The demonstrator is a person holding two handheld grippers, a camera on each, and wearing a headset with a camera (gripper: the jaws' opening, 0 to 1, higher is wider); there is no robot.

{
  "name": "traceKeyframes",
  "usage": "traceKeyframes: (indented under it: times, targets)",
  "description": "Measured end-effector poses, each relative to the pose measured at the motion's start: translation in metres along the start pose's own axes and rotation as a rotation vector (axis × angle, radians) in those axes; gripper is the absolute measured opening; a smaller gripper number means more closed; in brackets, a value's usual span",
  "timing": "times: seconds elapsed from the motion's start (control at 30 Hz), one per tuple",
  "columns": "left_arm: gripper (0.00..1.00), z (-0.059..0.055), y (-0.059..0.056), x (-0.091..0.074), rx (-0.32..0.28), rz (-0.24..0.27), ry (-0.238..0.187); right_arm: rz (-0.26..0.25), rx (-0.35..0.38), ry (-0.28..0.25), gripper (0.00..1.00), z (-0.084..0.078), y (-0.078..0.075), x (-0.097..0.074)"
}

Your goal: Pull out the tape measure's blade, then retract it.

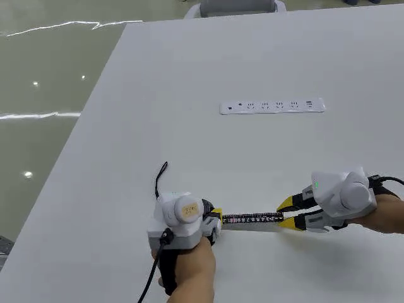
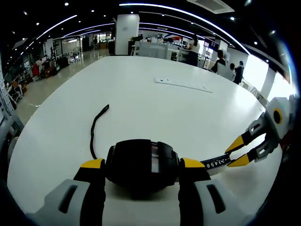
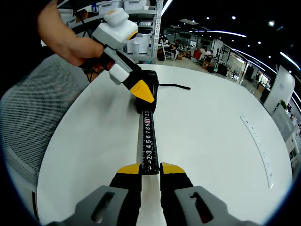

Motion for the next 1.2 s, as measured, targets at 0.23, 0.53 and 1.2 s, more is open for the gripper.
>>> traceKeyframes:
  times: [0.23, 0.53, 1.2]
  targets:
    - [0.60, 0.000, 0.001, 0.001, -0.002, -0.006, 0.001, 0.003, -0.003, -0.002, 0.14, 0.002, -0.001, 0.002]
    - [0.60, -0.001, 0.002, 0.001, 0.001, -0.010, 0.005, 0.005, -0.013, -0.007, 0.14, 0.005, -0.001, 0.007]
    - [0.60, 0.000, 0.005, 0.001, -0.010, -0.018, 0.006, 0.014, -0.023, -0.014, 0.14, 0.016, -0.001, 0.018]
Point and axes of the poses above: the centre of the closed fingertips' face, and the gripper's own axes: x roughly forward along the fingers, y roughly to its left, z roughly out of its top, the point moved 10 cm from there along -x, roughly backward along the fingers, and after that the axes turned 9 degrees about y, right-handed, at the moved point
